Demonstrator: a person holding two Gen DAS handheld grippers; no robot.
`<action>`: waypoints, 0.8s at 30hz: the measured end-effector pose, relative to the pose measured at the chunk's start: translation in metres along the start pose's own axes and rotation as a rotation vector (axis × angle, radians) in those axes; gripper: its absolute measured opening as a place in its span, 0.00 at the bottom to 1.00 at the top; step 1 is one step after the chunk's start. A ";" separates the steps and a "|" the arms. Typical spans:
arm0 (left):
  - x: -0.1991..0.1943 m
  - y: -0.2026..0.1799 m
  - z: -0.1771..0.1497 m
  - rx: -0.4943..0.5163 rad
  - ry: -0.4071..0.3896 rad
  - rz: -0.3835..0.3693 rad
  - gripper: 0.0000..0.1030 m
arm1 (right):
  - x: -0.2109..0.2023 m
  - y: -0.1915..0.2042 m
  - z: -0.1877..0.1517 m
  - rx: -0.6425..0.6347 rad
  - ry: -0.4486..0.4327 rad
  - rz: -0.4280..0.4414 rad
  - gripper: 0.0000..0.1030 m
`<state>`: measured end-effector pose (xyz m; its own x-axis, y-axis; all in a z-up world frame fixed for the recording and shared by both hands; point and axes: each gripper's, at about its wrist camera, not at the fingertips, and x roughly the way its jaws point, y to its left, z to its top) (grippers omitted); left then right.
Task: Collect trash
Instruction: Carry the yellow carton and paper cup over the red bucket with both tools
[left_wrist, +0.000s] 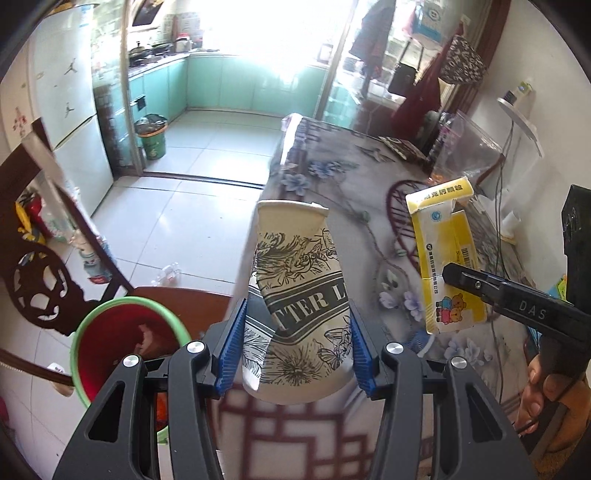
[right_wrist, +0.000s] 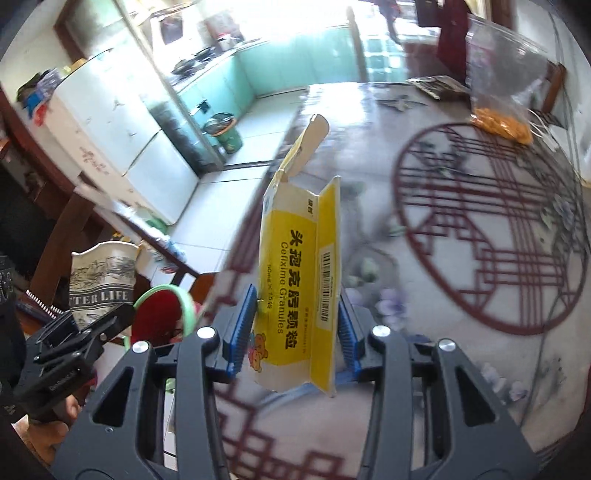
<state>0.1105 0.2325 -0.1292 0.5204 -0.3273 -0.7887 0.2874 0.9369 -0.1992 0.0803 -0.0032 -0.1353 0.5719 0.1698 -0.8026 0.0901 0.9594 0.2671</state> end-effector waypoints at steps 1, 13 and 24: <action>-0.003 0.006 -0.001 -0.007 -0.004 0.006 0.46 | 0.001 0.010 -0.002 -0.011 0.003 0.010 0.40; -0.024 0.085 -0.022 -0.146 -0.011 0.088 0.46 | 0.025 0.087 -0.007 -0.132 0.049 0.103 0.40; -0.025 0.132 -0.032 -0.215 0.007 0.135 0.46 | 0.046 0.139 -0.012 -0.198 0.096 0.162 0.41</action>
<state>0.1094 0.3685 -0.1541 0.5365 -0.1969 -0.8206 0.0377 0.9770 -0.2098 0.1090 0.1407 -0.1411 0.4851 0.3363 -0.8072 -0.1631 0.9417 0.2943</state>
